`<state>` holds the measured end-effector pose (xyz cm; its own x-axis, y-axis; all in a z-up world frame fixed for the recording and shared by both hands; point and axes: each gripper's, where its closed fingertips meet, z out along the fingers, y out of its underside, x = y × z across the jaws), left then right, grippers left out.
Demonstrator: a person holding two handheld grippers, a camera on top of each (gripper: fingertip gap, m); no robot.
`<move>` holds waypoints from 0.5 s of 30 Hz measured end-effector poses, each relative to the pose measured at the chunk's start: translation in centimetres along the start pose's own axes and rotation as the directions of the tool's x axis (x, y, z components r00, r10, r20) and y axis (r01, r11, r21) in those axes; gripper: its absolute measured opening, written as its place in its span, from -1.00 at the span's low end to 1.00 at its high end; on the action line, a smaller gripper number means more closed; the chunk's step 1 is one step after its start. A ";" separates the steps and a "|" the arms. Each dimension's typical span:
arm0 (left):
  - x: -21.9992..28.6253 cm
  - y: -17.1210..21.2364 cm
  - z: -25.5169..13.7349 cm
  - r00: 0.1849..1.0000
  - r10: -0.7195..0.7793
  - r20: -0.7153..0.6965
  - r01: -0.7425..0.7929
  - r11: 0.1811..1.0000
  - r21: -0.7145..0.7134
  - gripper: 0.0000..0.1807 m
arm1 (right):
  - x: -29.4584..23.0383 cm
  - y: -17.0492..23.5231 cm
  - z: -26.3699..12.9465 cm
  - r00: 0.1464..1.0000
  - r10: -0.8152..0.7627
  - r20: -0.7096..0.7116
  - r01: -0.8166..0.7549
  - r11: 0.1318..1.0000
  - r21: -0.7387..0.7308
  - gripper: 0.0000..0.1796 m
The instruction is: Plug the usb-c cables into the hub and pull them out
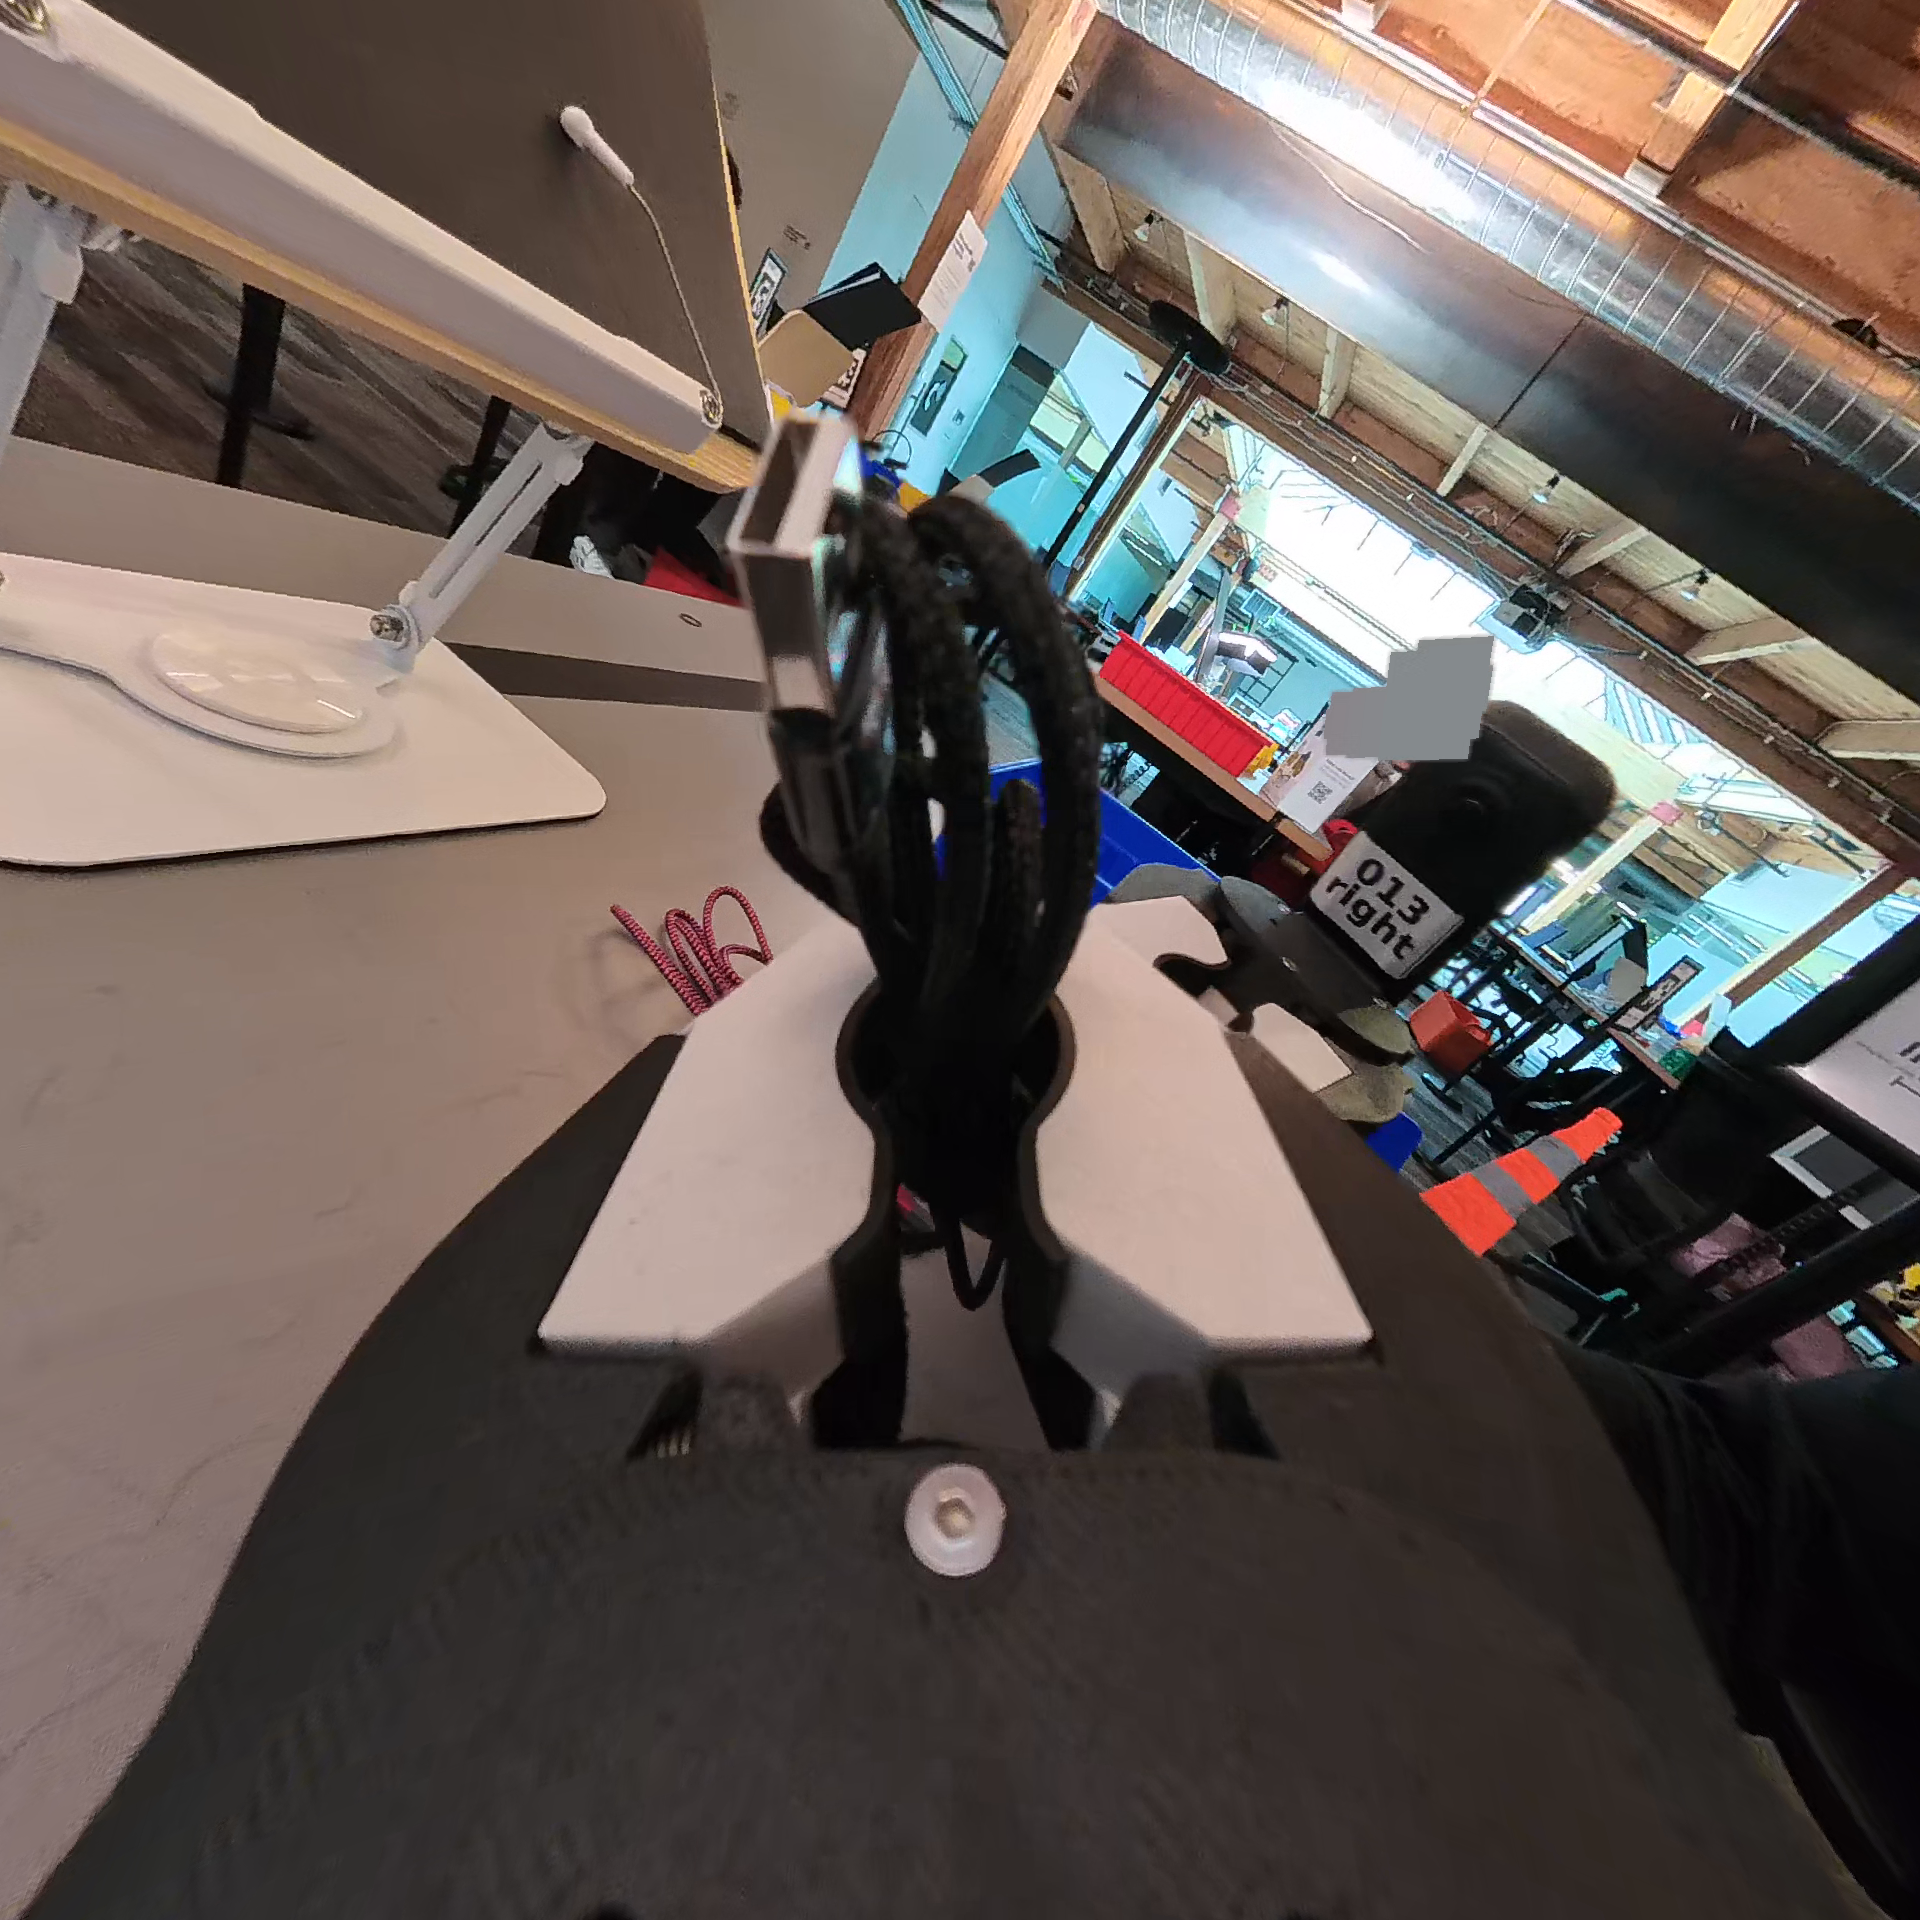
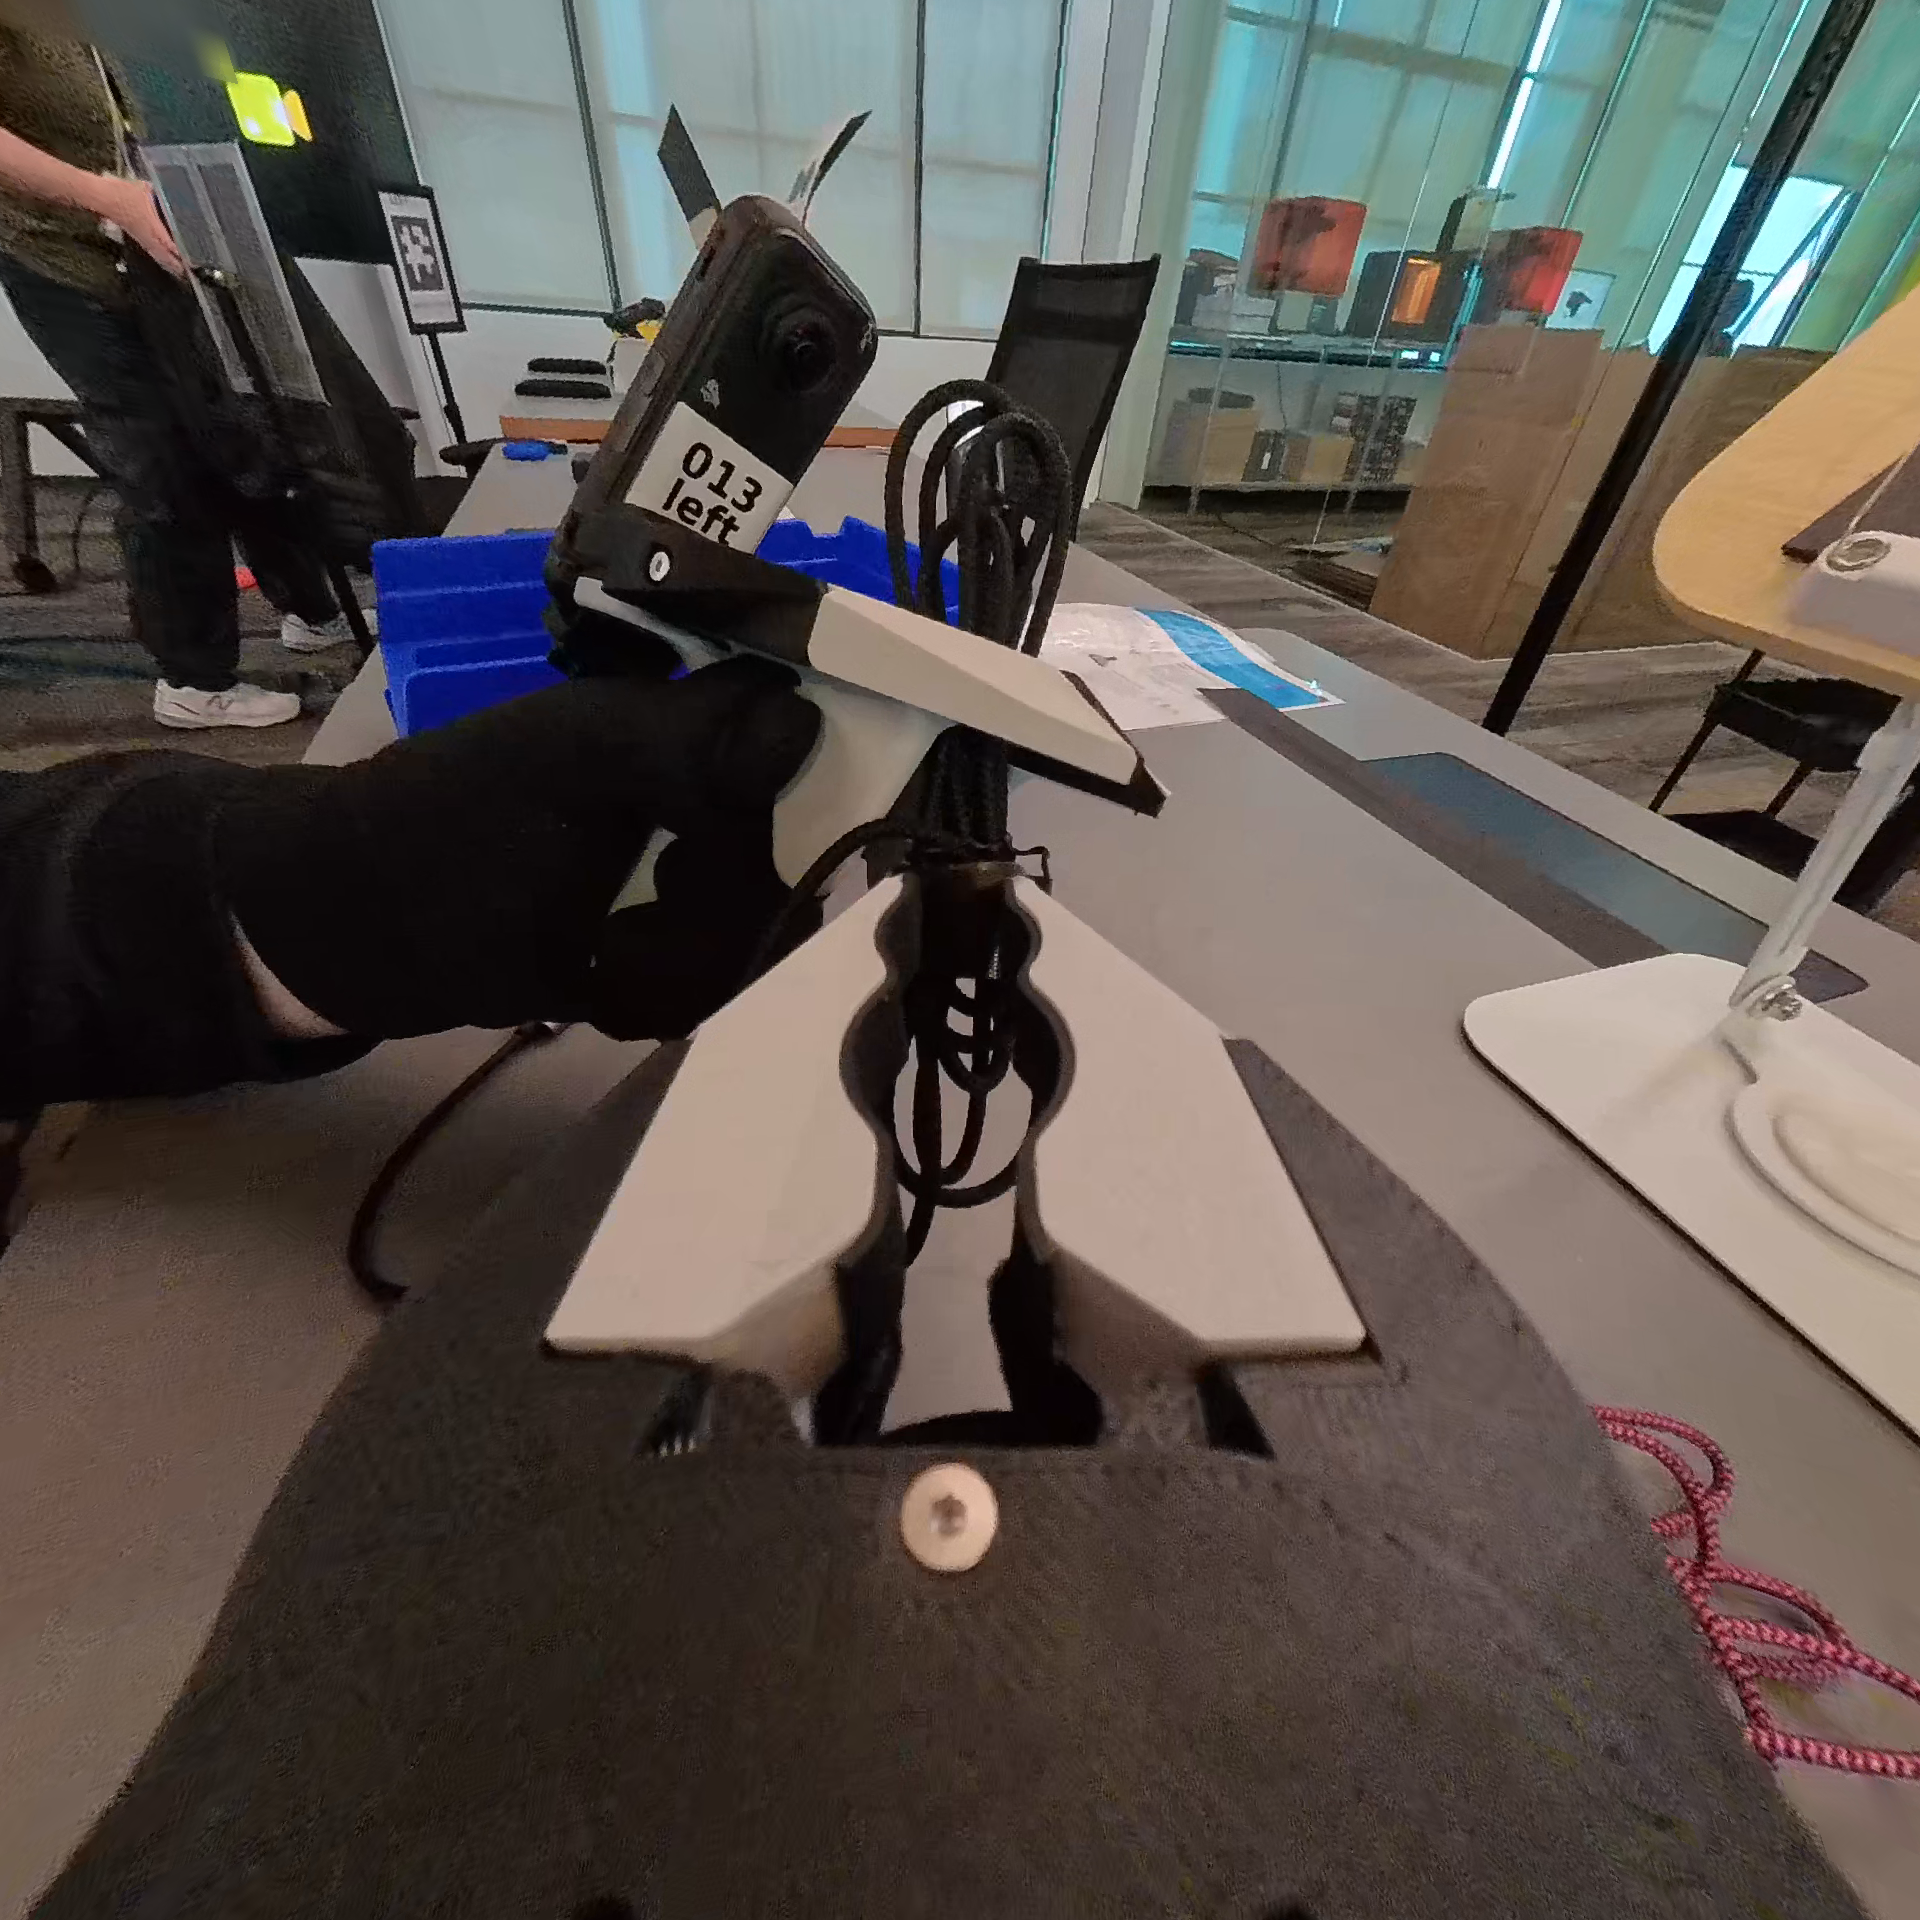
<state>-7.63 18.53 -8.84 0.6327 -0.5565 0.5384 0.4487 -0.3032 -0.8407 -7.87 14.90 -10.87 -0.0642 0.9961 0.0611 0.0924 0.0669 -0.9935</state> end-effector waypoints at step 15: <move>-0.1 -0.1 -0.1 1.000 0.002 0.009 -0.002 1.000 0.002 -0.87 | -0.4 0.5 0.3 0.999 -0.006 0.031 0.007 1.000 -0.027 -0.70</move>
<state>-7.79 18.53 -8.77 0.6393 -0.5502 0.5372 0.4486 -0.3006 -0.8417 -8.10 14.47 -11.47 -0.0958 0.9933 0.0641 0.1183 0.0753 -0.9901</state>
